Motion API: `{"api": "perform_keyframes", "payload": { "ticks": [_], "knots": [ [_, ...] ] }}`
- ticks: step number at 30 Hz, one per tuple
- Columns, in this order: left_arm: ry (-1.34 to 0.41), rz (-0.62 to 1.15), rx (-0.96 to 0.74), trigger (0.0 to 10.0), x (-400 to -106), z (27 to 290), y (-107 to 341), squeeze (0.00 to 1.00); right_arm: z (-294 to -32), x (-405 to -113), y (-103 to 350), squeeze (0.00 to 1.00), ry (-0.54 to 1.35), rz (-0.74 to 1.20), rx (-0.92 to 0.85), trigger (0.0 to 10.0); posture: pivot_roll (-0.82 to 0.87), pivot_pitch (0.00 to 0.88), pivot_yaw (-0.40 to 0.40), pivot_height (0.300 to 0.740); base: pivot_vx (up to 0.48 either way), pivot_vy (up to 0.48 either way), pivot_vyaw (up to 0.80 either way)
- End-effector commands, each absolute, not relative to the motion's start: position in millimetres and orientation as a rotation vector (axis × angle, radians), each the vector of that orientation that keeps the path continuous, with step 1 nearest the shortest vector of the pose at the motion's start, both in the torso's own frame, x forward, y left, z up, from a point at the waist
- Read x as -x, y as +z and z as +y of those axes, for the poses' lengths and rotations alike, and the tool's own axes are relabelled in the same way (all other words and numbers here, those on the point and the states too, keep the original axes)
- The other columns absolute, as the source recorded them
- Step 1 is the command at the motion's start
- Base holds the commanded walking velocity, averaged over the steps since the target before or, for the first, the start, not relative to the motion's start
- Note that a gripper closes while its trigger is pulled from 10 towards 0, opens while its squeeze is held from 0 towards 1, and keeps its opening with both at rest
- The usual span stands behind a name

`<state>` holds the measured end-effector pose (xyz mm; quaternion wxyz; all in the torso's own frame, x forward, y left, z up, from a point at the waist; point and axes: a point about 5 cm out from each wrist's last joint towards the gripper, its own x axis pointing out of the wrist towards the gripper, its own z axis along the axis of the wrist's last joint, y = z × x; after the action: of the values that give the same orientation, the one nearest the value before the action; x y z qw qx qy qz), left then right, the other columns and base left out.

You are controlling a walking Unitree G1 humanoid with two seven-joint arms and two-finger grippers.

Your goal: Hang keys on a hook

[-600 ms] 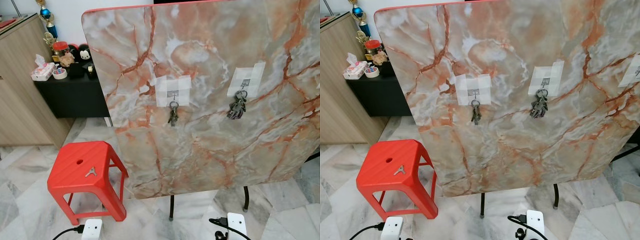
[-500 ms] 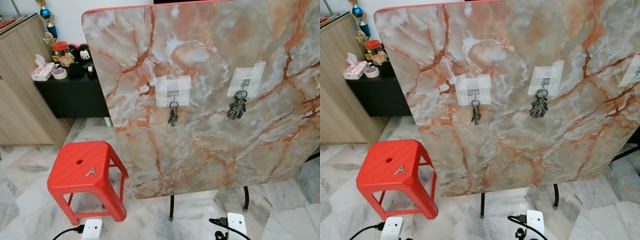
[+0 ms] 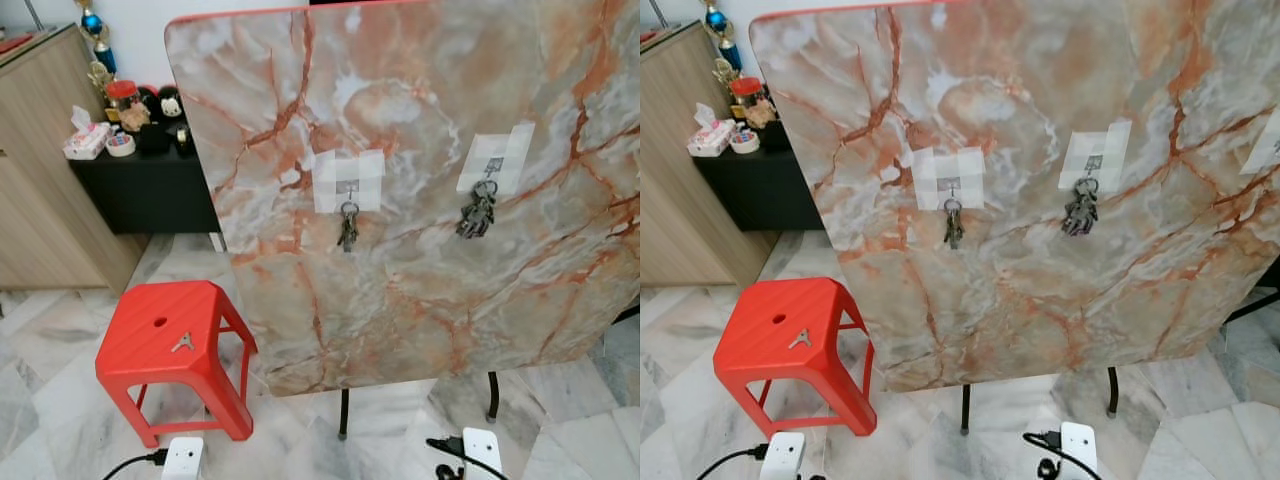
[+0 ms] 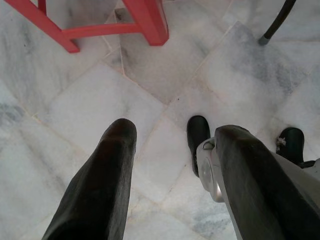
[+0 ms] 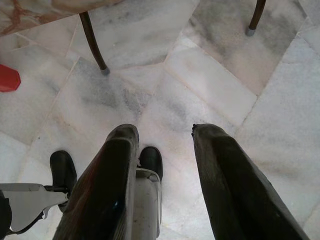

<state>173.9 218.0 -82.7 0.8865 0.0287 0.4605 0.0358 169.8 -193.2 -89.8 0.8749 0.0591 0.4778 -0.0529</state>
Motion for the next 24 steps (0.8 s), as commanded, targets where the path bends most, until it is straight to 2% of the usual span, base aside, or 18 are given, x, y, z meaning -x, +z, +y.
{"api": "perform_keyframes", "payload": {
  "ticks": [1,16,18,22,24],
  "knots": [
    [0.061,0.971,-0.073,10.0,-170,218,-84,0.0,-195,-164,-92,0.0,-0.119,1.019,-0.133,10.0,-0.01,0.0,0.028,0.74,0.0,0.0,0.0],
    [0.069,0.972,-0.061,10.0,-171,219,-84,0.0,-173,-158,-97,0.0,-0.101,1.031,-0.15,10.0,-0.01,0.002,0.026,0.74,0.0,0.0,0.0],
    [0.074,0.975,-0.056,10.0,-170,219,-84,0.0,-179,-158,-96,0.0,-0.106,1.027,-0.147,10.0,-0.01,0.002,0.026,0.74,0.0,0.0,0.0],
    [0.075,0.976,-0.053,10.0,-170,219,-84,0.0,-203,-159,-92,0.0,-0.127,1.01,-0.141,10.0,-0.01,0.002,0.026,0.74,0.0,0.391,0.0],
    [0.074,0.976,-0.054,10.0,-170,219,-84,0.0,-206,-160,-92,0.0,-0.126,1.003,-0.135,10.0,-0.01,0.007,0.026,0.74,0.0,0.48,0.0]
  ]
}}
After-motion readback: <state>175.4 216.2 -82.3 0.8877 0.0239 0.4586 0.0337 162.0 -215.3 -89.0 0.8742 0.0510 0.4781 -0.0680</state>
